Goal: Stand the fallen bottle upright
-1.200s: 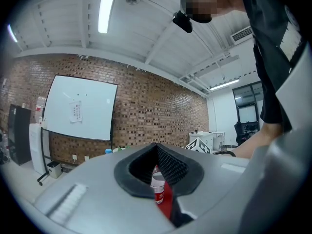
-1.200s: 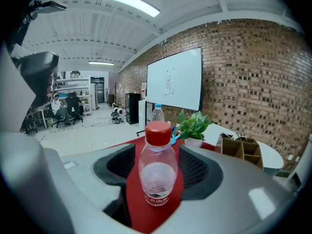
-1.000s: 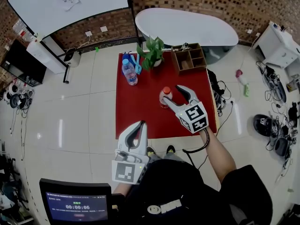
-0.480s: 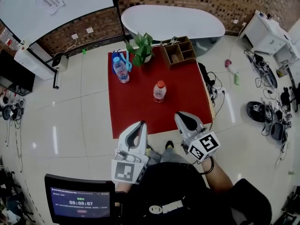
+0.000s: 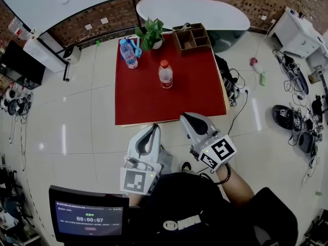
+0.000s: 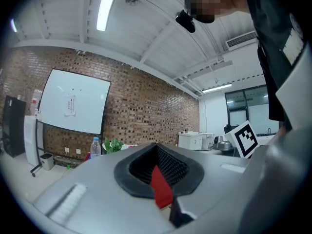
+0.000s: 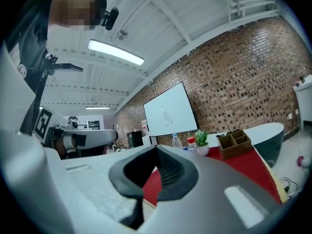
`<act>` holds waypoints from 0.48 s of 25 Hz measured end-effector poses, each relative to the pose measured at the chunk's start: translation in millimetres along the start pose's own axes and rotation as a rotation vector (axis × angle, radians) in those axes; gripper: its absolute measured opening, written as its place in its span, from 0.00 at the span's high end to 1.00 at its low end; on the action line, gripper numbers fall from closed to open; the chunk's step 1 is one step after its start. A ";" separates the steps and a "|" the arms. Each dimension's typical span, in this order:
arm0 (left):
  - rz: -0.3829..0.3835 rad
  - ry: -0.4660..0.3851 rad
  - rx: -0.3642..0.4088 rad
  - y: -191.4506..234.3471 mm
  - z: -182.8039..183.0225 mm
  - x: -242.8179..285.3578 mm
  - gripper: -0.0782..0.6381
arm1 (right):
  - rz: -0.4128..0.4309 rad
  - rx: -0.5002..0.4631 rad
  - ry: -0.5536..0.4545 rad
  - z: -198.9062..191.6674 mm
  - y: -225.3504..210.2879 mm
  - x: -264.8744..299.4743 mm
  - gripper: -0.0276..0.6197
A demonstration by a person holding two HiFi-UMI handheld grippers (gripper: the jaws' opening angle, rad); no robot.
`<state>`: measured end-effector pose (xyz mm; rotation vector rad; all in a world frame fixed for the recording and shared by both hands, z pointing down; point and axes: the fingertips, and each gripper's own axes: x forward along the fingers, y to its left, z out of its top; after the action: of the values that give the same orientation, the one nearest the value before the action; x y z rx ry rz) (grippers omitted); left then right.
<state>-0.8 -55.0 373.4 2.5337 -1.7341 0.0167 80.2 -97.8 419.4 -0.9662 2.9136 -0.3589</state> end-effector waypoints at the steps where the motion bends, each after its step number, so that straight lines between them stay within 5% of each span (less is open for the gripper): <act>1: 0.011 0.000 0.008 -14.2 -0.2 -6.8 0.89 | 0.008 0.003 -0.006 0.3 4.7 -14.8 0.95; 12: 0.055 0.037 0.037 -100.2 -1.1 -63.8 0.89 | 0.026 0.025 -0.045 20.1 54.9 -122.0 0.95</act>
<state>69.4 40.5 366.1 2.4939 -1.8054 0.0995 148.6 13.4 383.9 -0.9201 2.8708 -0.3667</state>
